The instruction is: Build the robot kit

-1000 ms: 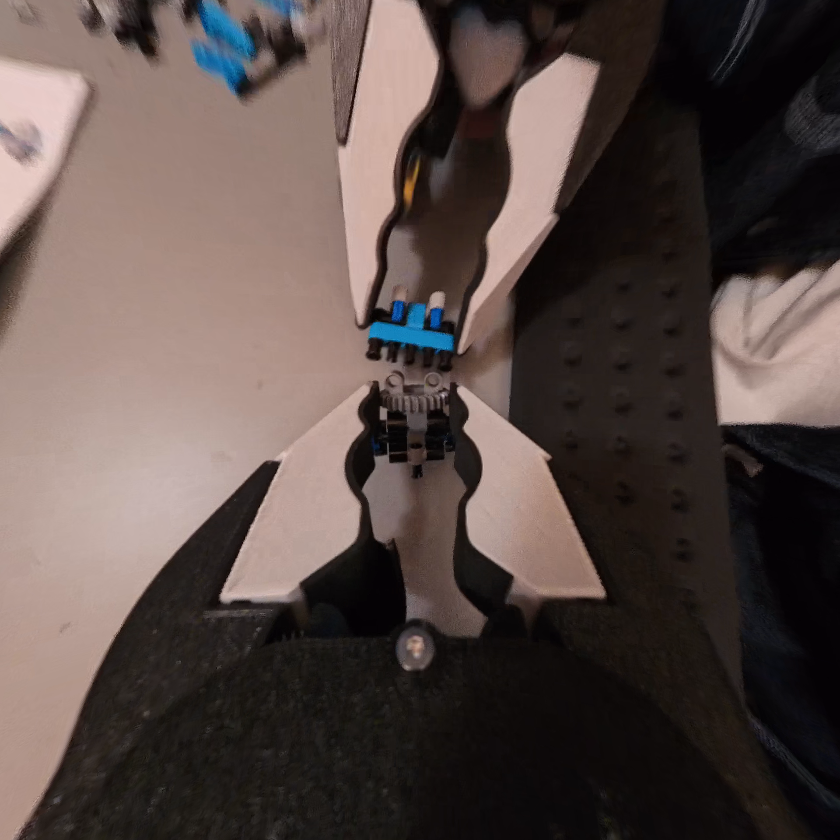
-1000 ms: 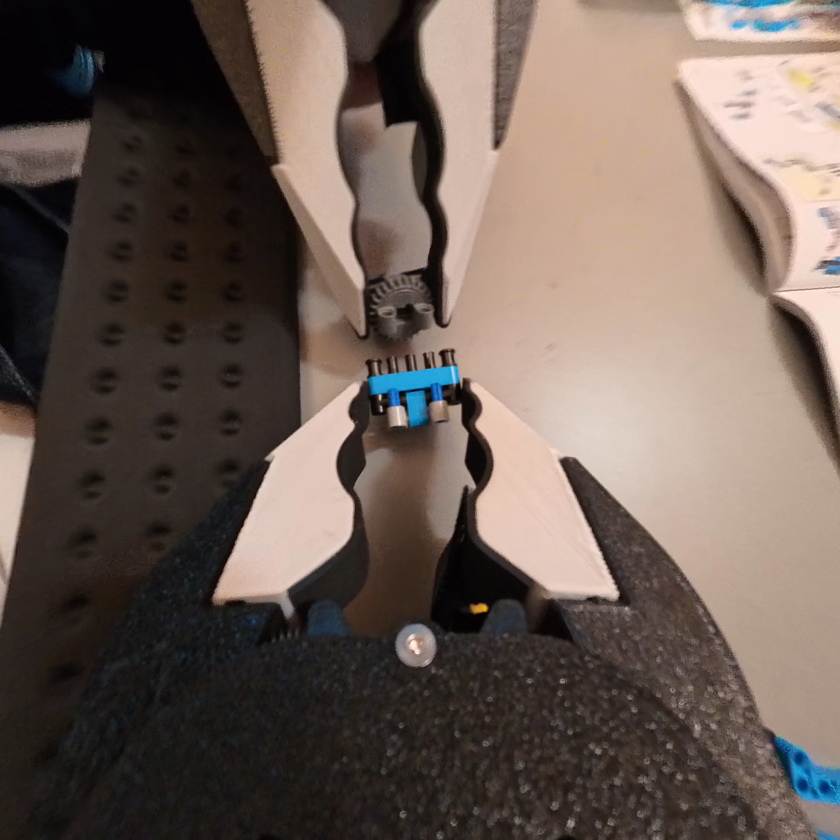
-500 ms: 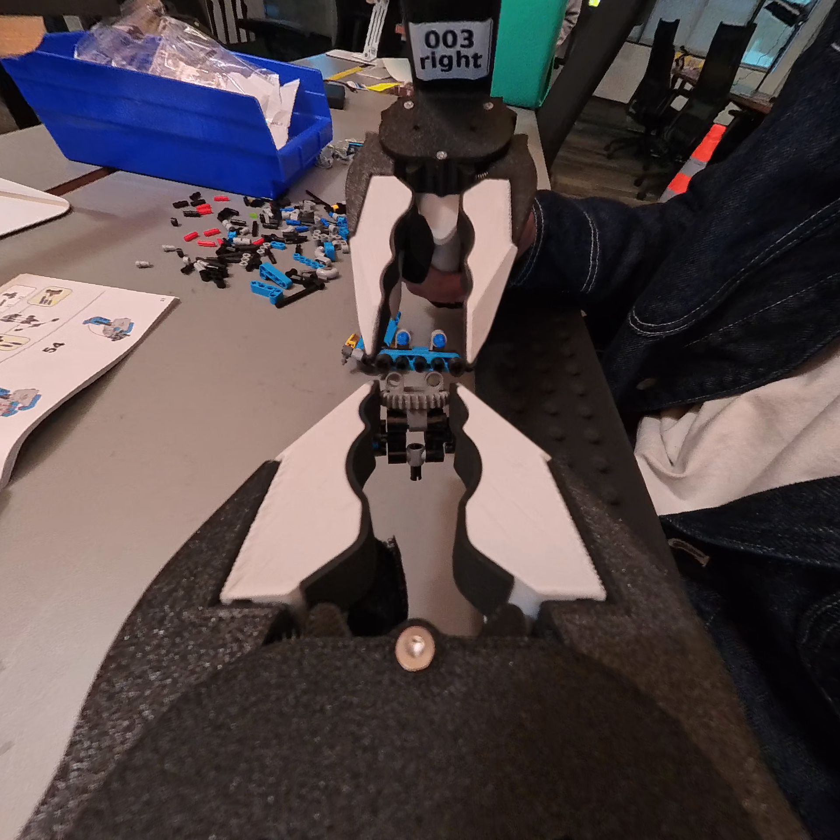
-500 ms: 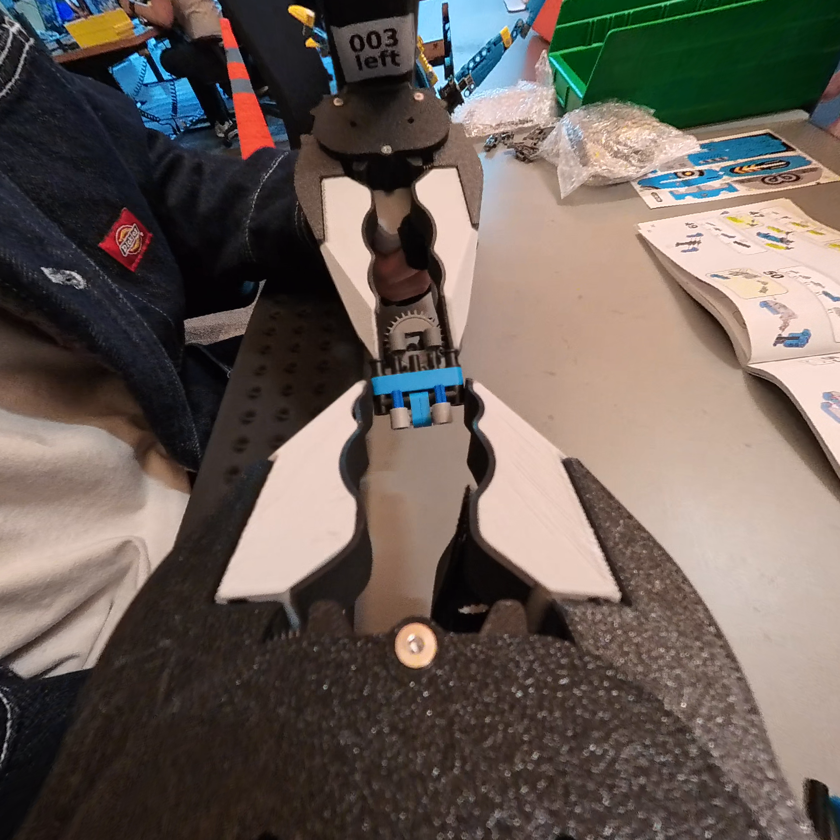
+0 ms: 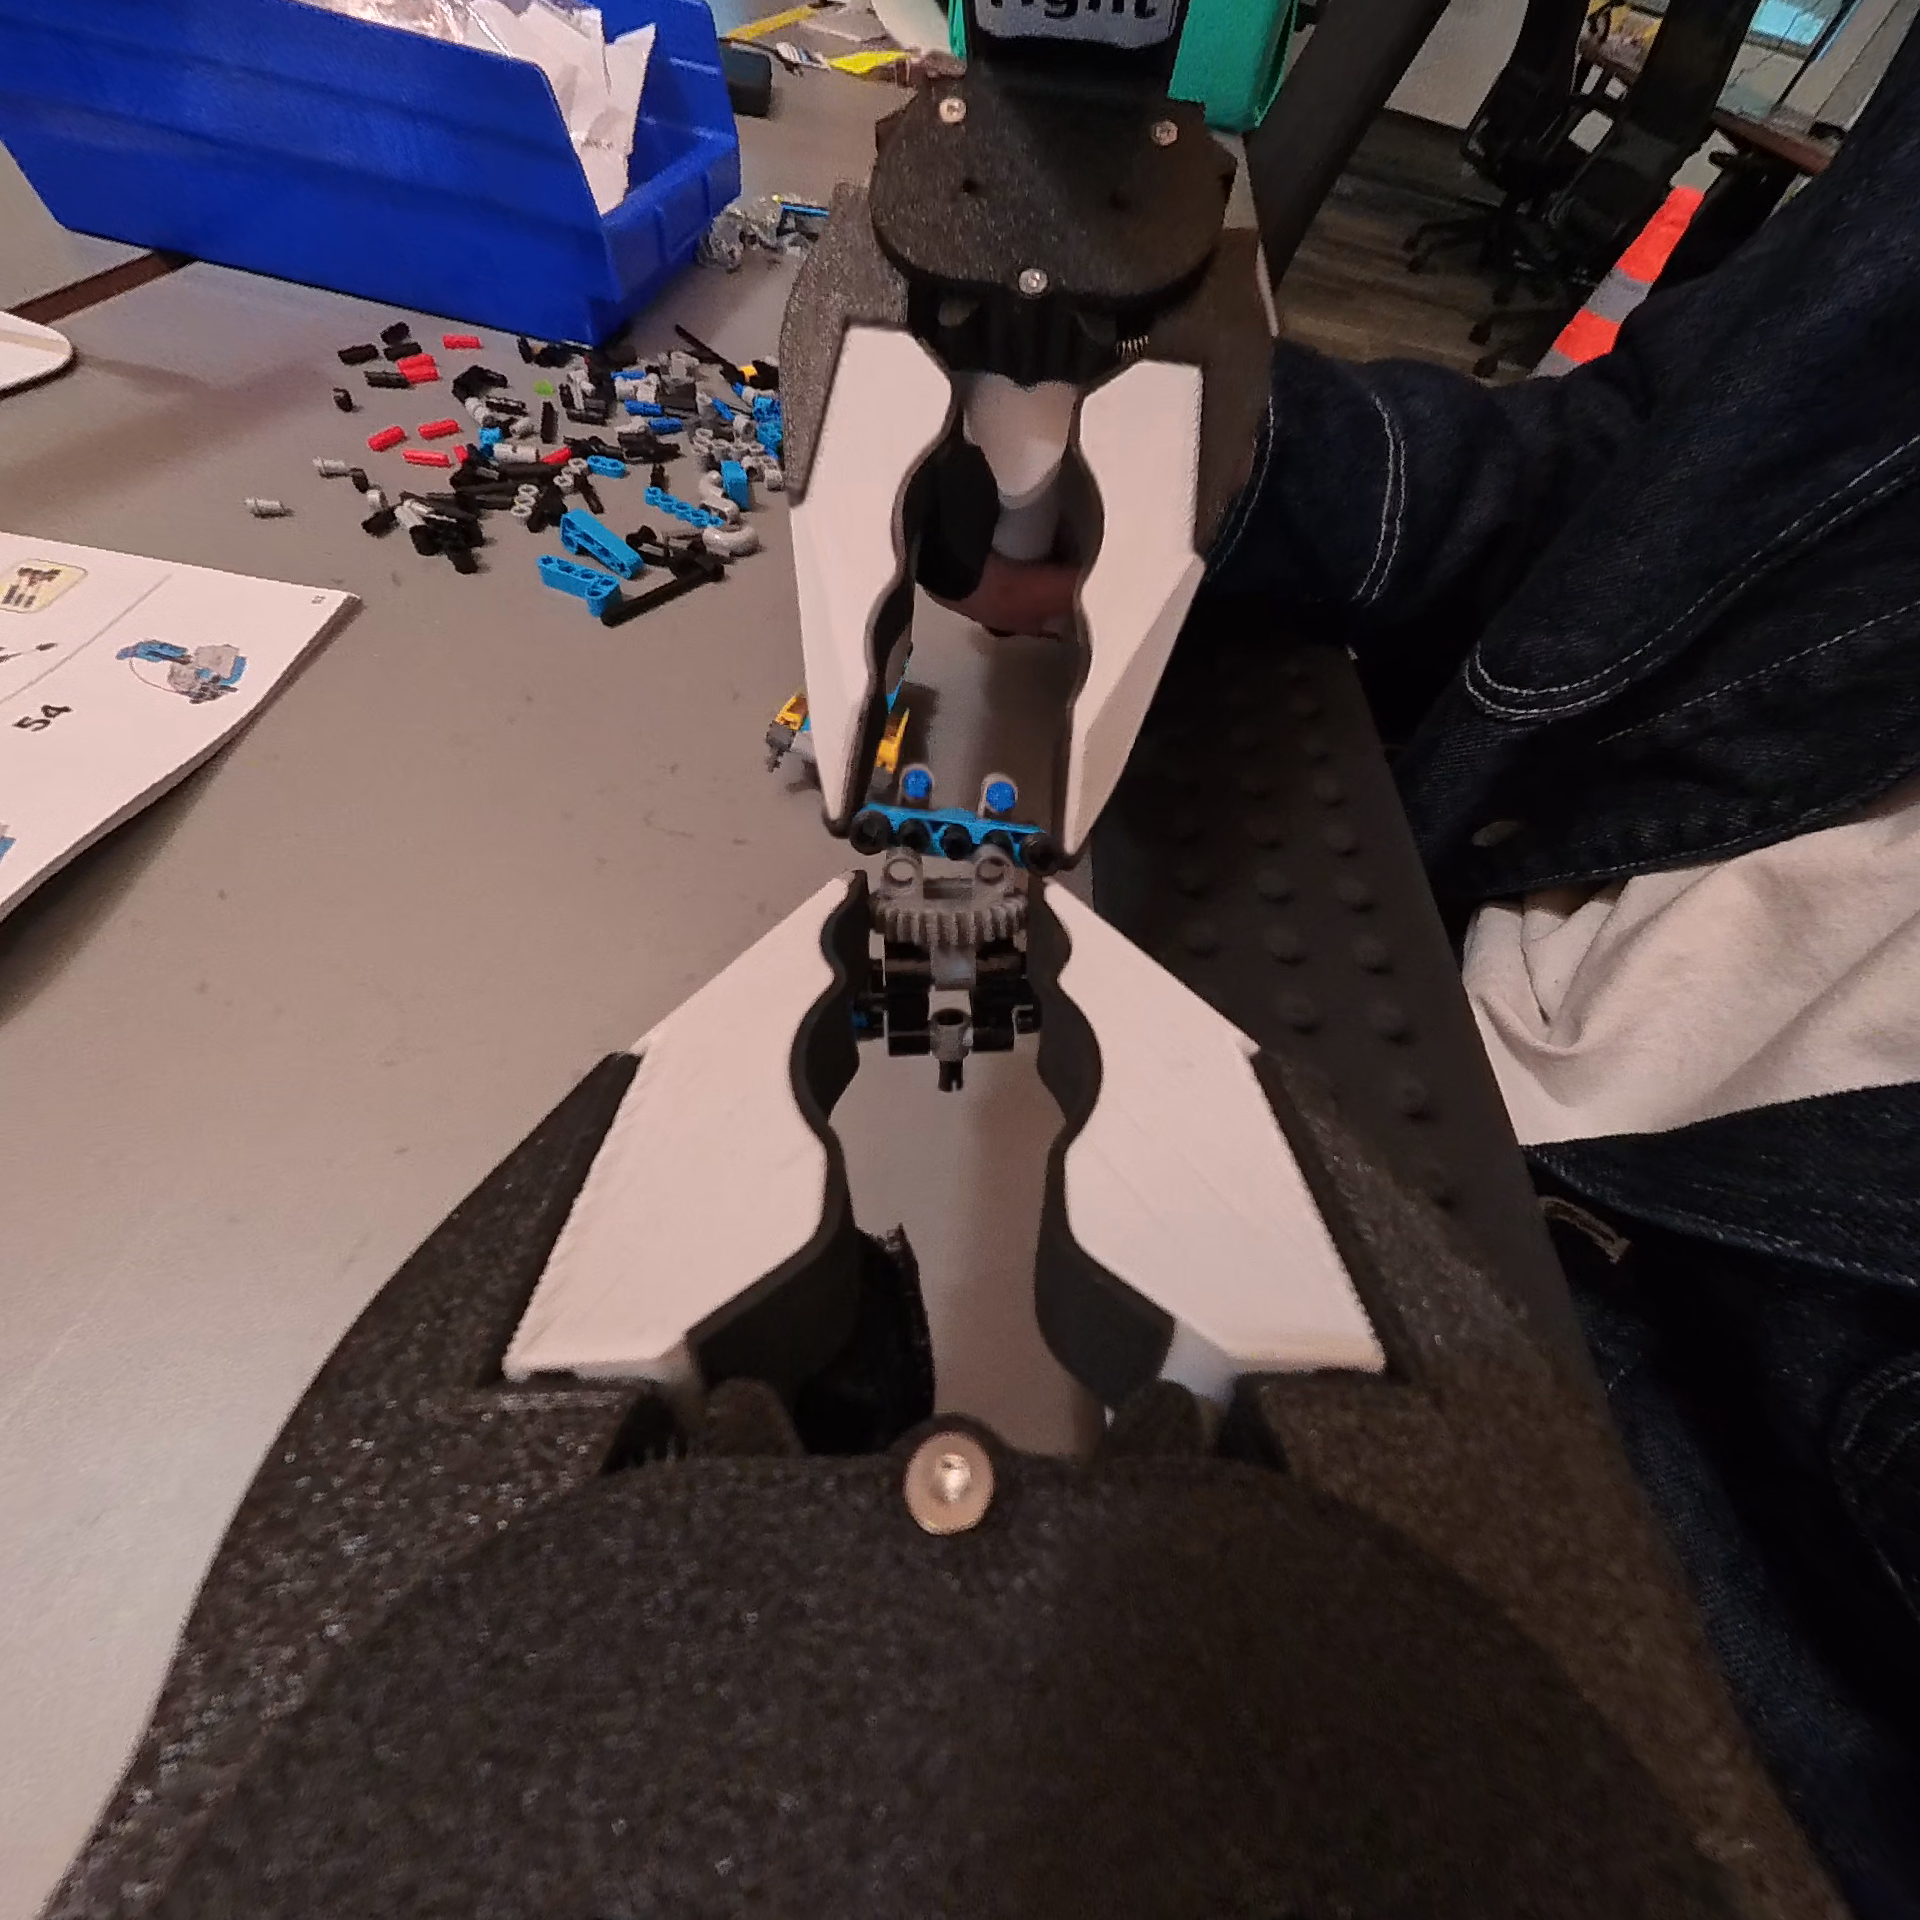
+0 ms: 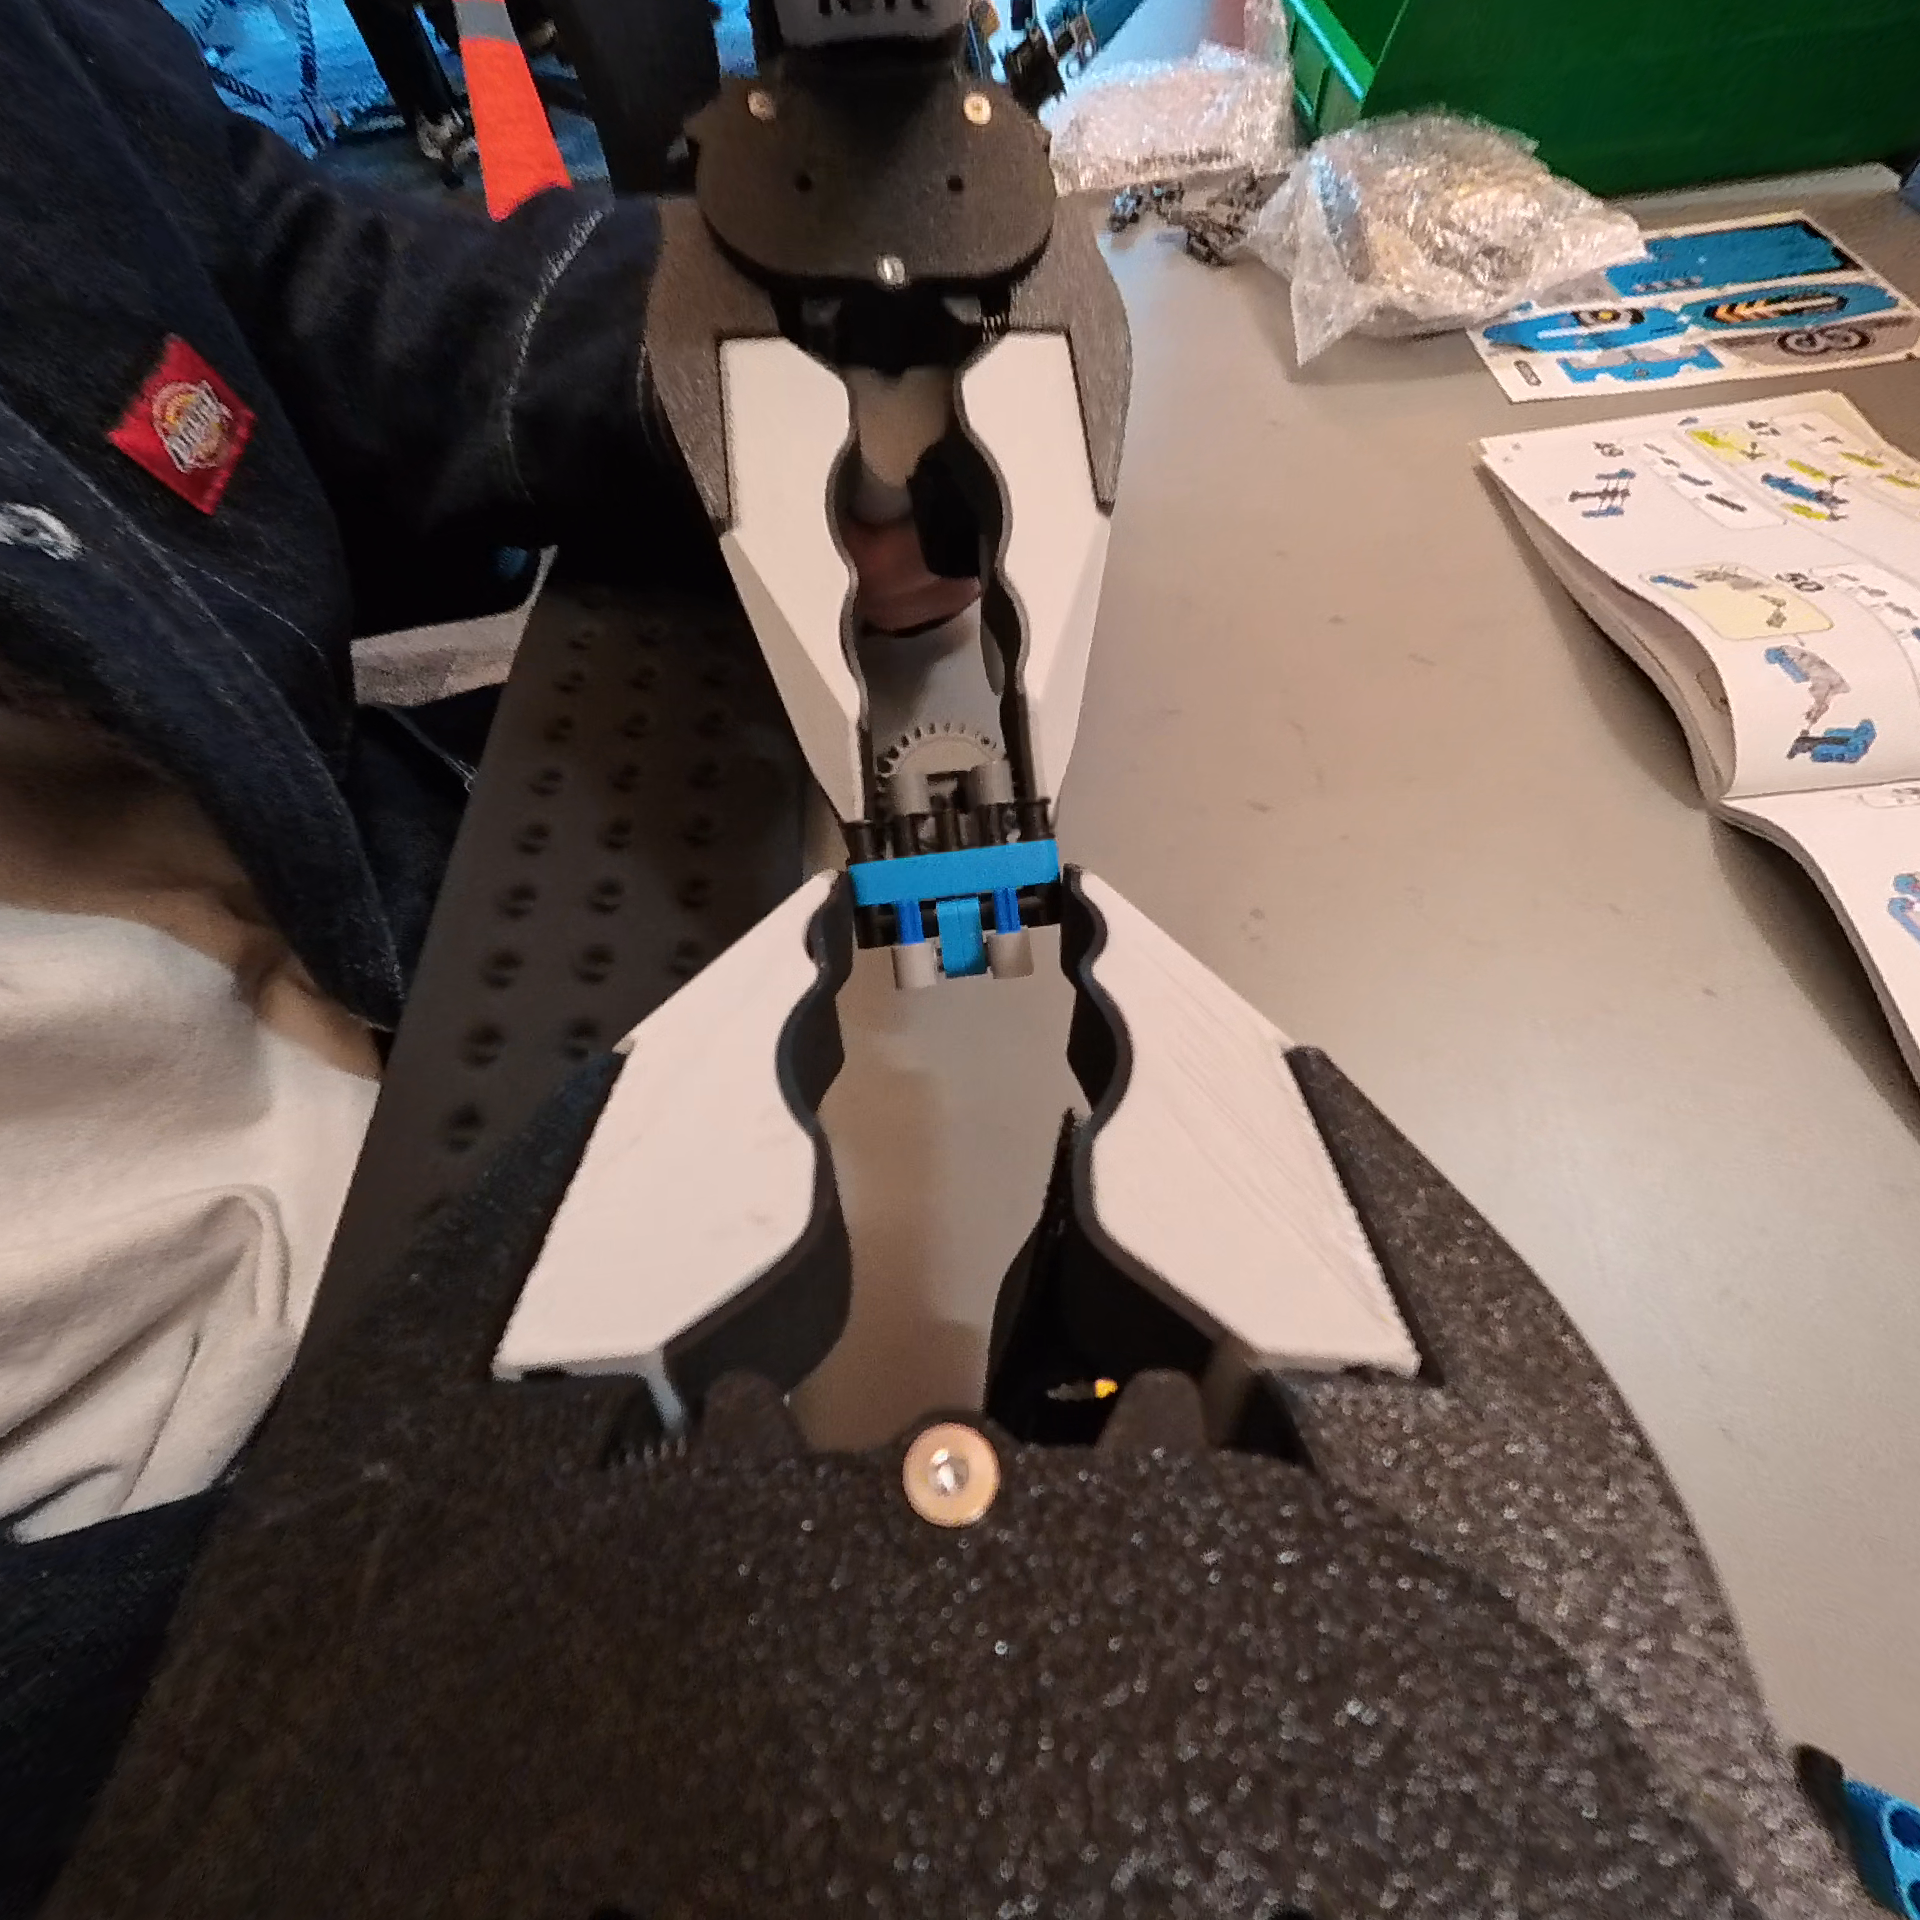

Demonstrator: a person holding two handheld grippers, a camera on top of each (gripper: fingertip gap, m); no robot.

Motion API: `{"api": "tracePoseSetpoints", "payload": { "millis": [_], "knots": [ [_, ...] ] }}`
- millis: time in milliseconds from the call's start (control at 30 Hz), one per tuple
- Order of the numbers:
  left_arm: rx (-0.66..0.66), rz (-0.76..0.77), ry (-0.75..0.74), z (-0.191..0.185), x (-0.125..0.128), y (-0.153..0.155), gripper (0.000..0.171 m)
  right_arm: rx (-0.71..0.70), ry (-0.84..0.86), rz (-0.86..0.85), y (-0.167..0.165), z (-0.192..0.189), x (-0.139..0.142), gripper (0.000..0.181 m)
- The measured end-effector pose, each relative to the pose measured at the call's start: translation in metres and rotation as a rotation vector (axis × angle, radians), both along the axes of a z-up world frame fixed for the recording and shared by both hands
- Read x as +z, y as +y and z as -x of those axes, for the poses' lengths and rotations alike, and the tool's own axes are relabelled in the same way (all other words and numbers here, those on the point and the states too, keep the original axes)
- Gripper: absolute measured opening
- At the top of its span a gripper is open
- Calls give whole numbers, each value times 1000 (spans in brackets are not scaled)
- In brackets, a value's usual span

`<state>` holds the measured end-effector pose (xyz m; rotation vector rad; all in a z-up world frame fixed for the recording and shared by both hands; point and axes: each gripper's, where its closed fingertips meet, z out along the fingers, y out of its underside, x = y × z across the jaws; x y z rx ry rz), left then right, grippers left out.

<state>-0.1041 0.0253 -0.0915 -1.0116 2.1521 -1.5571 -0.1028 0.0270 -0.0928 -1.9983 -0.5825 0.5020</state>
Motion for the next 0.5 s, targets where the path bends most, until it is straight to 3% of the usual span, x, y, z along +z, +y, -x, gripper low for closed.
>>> {"api": "tracePoseSetpoints", "payload": {
  "millis": [267,500],
  "knots": [
    [-26,-91,39,3,-19,-4,29,26,-82,68,-3,2,-21,39],
    [-34,-213,131,6,-49,-2,30,22,-177,167,-3,2,-48,39]
  ]
}}
